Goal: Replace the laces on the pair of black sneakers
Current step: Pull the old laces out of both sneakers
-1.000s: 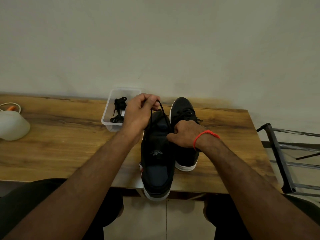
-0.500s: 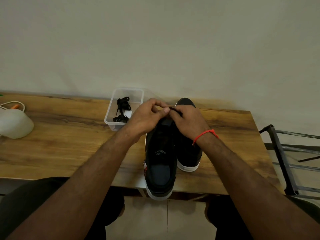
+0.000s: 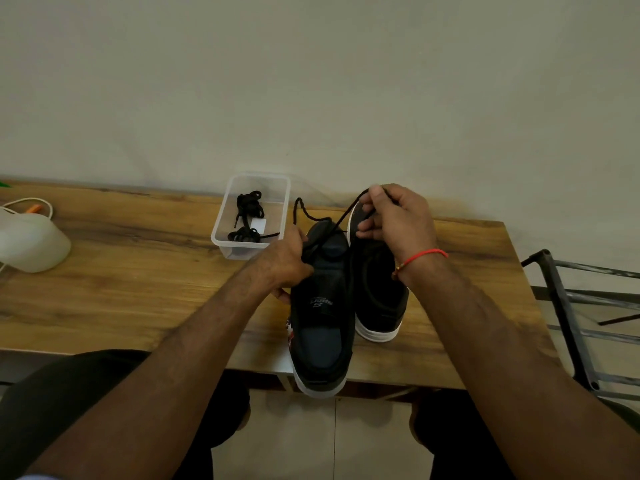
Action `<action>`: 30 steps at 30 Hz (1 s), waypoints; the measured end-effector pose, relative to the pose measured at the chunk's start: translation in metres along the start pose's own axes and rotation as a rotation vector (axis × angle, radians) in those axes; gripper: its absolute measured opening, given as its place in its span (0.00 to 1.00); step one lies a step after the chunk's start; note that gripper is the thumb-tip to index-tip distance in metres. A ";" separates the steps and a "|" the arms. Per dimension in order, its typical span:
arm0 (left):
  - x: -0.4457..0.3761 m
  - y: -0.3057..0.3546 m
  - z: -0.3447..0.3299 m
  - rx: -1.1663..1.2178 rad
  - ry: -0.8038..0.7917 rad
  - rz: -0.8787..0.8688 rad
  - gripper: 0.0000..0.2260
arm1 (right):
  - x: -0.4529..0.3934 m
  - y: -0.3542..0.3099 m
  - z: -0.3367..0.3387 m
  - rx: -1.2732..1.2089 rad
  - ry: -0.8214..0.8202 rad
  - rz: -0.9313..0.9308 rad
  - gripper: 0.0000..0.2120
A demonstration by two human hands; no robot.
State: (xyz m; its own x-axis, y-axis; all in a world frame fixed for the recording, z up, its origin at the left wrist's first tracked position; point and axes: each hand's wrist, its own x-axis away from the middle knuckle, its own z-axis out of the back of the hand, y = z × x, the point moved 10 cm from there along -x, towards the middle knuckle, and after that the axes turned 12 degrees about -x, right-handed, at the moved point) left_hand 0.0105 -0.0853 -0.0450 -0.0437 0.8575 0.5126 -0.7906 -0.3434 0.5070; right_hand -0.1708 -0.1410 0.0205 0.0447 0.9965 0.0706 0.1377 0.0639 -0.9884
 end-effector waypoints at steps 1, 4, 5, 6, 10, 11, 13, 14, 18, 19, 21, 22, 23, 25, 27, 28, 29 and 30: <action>0.000 -0.001 0.000 -0.002 -0.001 -0.001 0.26 | -0.001 -0.001 0.004 -0.056 0.023 -0.010 0.13; 0.000 0.001 0.002 -0.006 0.017 -0.010 0.27 | 0.002 -0.001 0.005 -0.105 0.030 -0.006 0.13; 0.000 0.002 0.003 -0.009 0.028 -0.013 0.27 | 0.004 -0.003 0.002 -0.095 0.018 0.008 0.13; 0.000 0.001 0.003 -0.016 0.040 -0.015 0.26 | 0.005 -0.005 0.000 -0.073 -0.003 0.025 0.13; 0.000 0.007 0.005 -0.125 0.142 -0.067 0.19 | 0.005 -0.014 -0.015 0.197 -0.144 0.084 0.13; 0.002 0.011 0.009 -0.177 0.201 -0.091 0.16 | 0.005 -0.014 -0.015 0.269 -0.145 0.095 0.14; 0.003 0.019 0.016 -0.255 0.327 -0.133 0.12 | 0.001 -0.012 -0.009 0.385 -0.107 0.090 0.14; 0.004 0.021 0.020 -0.266 0.378 -0.150 0.11 | -0.001 -0.009 -0.006 0.445 -0.100 0.075 0.14; 0.003 0.018 0.032 -0.209 0.477 -0.162 0.09 | 0.001 -0.003 -0.013 0.785 -0.168 0.151 0.13; 0.004 0.017 0.034 -0.200 0.498 -0.157 0.09 | 0.006 -0.007 -0.019 0.833 -0.182 0.224 0.17; 0.007 0.018 0.037 -0.190 0.537 -0.148 0.09 | 0.016 -0.008 -0.033 0.887 -0.239 0.301 0.16; 0.007 0.018 0.038 -0.191 0.548 -0.143 0.09 | 0.018 0.001 -0.039 0.907 -0.297 0.256 0.13; 0.007 0.017 0.038 -0.197 0.547 -0.139 0.09 | 0.021 0.015 -0.045 0.941 -0.361 0.171 0.11; 0.003 0.015 0.034 -0.205 0.511 -0.137 0.09 | 0.025 0.043 -0.048 1.045 -0.436 0.025 0.10; -0.003 0.014 0.029 -0.183 0.435 -0.147 0.09 | 0.022 0.051 -0.045 1.029 -0.395 -0.007 0.10; -0.004 0.014 0.027 -0.174 0.405 -0.145 0.09 | 0.019 0.050 -0.043 0.953 -0.360 -0.008 0.11; -0.004 0.013 0.027 -0.163 0.384 -0.138 0.09 | 0.016 0.046 -0.042 0.856 -0.335 0.001 0.13; -0.004 0.011 0.027 -0.138 0.370 -0.128 0.08 | 0.014 0.039 -0.044 0.760 -0.325 0.029 0.18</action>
State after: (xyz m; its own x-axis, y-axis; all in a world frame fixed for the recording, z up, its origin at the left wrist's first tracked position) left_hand 0.0181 -0.1032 -0.0226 -0.1364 0.9785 0.1549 -0.8773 -0.1919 0.4398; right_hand -0.1214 -0.1270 -0.0113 -0.2669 0.9567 0.1164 -0.5710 -0.0596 -0.8188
